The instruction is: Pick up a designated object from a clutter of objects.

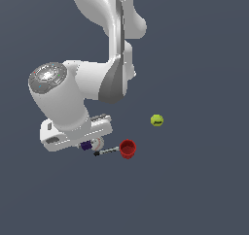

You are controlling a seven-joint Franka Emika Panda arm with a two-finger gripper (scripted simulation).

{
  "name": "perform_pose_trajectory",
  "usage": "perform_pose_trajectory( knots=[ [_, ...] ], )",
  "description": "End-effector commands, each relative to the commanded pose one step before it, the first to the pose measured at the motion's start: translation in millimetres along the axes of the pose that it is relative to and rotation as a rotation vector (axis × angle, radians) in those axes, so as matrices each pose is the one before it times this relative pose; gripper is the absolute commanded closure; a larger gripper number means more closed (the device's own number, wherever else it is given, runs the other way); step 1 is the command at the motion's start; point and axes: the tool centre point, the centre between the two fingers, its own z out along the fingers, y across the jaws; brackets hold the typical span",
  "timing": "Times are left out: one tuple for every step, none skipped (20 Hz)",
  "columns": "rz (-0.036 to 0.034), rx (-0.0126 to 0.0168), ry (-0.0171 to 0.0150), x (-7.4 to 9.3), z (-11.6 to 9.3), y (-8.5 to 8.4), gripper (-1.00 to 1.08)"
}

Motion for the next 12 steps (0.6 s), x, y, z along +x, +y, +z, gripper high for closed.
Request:
perform_pose_trajectory(
  knots=[
    [-0.0003, 0.00066, -0.00049, -7.65, -29.71, 2.99, 1.08],
    [0.0, 0.0, 0.0, -2.93, -11.91, 1.29, 1.08],
    [-0.00012, 0.00032, -0.00035, -2.79, -11.6, 1.3, 1.08],
    [0.0, 0.0, 0.0, -2.88, -11.89, 1.31, 1.08],
    [-0.00017, 0.00044, -0.00051, -2.66, -11.39, 1.33, 1.08],
    [0.0, 0.0, 0.0, -2.8, -11.77, 1.33, 1.08],
    [0.0, 0.0, 0.0, -2.76, -11.68, 1.34, 1.08],
    [-0.00018, 0.00039, -0.00054, -2.48, -11.14, 1.36, 1.08],
    [0.0, 0.0, 0.0, -2.61, -11.31, 1.35, 1.08],
    [-0.00019, 0.00034, -0.00057, -2.25, -10.48, 1.32, 1.08],
    [0.0, 0.0, 0.0, -2.35, -10.42, 1.28, 1.08],
    [0.0, 0.0, 0.0, -2.2, -9.87, 1.24, 1.08]
  ],
)
